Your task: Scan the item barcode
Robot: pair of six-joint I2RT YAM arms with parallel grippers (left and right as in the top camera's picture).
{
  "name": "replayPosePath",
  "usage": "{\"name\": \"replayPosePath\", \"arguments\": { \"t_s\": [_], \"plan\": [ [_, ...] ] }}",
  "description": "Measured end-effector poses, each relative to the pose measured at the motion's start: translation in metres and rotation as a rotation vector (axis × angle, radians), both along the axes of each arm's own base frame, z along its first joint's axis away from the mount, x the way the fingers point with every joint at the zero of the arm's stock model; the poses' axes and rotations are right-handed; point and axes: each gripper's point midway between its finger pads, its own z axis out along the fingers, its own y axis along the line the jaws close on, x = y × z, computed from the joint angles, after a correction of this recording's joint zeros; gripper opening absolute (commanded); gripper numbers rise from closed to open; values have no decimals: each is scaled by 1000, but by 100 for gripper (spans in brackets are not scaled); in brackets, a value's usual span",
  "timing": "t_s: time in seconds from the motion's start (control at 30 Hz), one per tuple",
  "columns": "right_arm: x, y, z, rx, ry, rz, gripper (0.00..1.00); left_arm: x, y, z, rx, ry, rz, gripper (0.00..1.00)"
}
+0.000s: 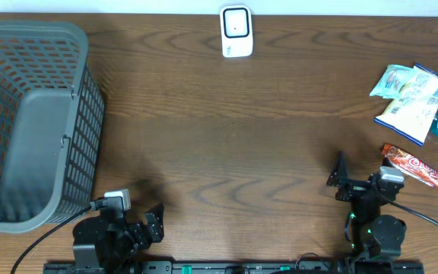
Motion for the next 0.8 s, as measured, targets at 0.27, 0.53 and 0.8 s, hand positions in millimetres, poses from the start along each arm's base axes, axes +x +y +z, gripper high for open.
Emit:
{"name": "replayPosePath", "arguments": {
  "t_s": [0.27,0.53,0.8],
  "plan": [
    [0,0,0,-9,1,0,99,0,0,0,0,0,0,98],
    [0,0,0,-10,1,0,99,0,0,0,0,0,0,98],
    [0,0,0,-10,1,0,99,1,4,0,16,-2,16,98]
  ]
}}
